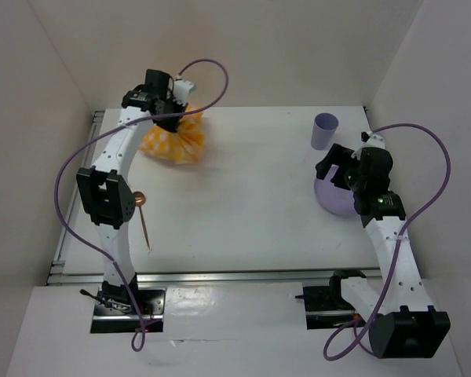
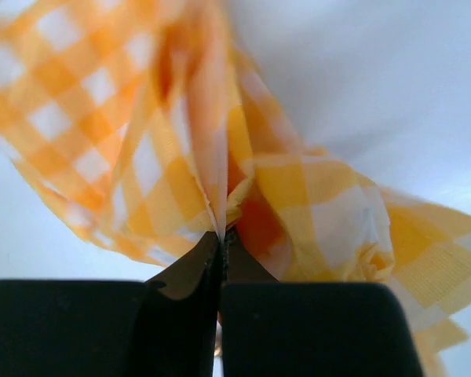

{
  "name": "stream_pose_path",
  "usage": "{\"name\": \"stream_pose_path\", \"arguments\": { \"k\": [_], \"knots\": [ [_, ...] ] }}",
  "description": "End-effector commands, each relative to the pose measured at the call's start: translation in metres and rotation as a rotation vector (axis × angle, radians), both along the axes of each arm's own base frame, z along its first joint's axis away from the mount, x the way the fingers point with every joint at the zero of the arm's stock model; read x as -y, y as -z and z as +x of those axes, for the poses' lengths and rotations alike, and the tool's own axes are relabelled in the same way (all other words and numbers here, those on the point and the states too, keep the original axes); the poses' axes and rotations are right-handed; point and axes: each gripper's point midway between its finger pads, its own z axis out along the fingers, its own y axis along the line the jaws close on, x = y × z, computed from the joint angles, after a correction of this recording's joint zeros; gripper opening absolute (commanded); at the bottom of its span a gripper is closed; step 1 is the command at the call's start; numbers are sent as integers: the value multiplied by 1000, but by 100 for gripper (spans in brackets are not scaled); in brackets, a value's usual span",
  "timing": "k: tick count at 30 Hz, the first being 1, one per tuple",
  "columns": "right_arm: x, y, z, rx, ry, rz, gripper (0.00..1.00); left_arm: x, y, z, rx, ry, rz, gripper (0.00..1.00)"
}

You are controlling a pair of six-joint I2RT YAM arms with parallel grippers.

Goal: Set the dinner table for one person

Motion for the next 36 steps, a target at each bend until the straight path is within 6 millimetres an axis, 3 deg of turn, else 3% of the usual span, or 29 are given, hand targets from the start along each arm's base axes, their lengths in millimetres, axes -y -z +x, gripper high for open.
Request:
{"name": "stream_pose_path", "arguments": {
  "k": [1, 2, 5, 9, 10, 12, 14, 15, 16, 18, 19, 20, 23, 24, 27, 28, 30, 31, 32, 33, 34, 36],
  "knots": [
    [-12, -18, 2, 63, -66, 10, 100, 91, -105, -28, 215, 295, -133, 0],
    [-13, -18, 2, 63, -74, 14, 100, 103, -125, -37, 251, 330, -169, 0],
    [-22, -19, 0, 64, -123, 37, 100, 122, -162, -54, 297, 370, -281, 0],
    [-36, -28, 0, 86, -208, 53, 100, 124, -167, -80, 290, 426, -310, 0],
    [-40, -29, -1, 87, -229, 63, 100, 123, -135, -91, 212, 444, -300, 0],
    [-43, -29, 0, 87, -250, 72, 100, 134, -110, -115, 143, 522, -309, 0],
    [-48, -32, 0, 96, -271, 92, 100, 134, -64, -155, 22, 619, -281, 0],
    [-51, -28, 1, 91, -284, 99, 100, 132, -48, -168, -13, 646, -266, 2],
    [-55, -28, -1, 91, -308, 110, 100, 125, -18, -189, -79, 650, -243, 10],
    [-60, -25, 1, 79, -339, 127, 100, 107, 3, -191, -78, 610, -187, 17],
    [-65, -26, -2, 80, -368, 141, 100, 96, 25, -199, -117, 582, -168, 22],
    [-68, -22, -1, 70, -383, 150, 100, 84, 28, -197, -102, 538, -136, 32],
    [-81, -17, -3, 48, -433, 164, 100, 54, 46, -192, -114, 447, -105, 47],
    [-83, -17, -2, 42, -429, 156, 100, 49, 47, -190, -114, 430, -96, 52],
    [-97, -3, 3, -37, -420, 85, 100, 34, 41, -182, -68, 385, -62, 80],
    [-100, 16, 4, -114, -413, 70, 100, 32, 32, -179, -27, 377, -48, 100],
    [-100, 31, 10, -182, -348, 7, 100, 28, 7, -162, 81, 373, 13, 100],
    [-95, 55, 13, -266, -319, -17, 100, 33, -7, -158, 133, 388, 36, 100],
    [-92, 59, 19, -280, -292, -22, 100, 34, -16, -154, 159, 397, 62, 100],
    [-88, 65, 22, -306, -260, -30, 100, 35, -38, -145, 234, 422, 115, 100],
    [-90, 81, 24, -353, -259, -43, 100, 50, -44, -147, 253, 478, 138, 100],
    [-92, 86, 34, -356, -235, -27, 100, 65, -55, -149, 278, 549, 207, 100]
  ]
}}
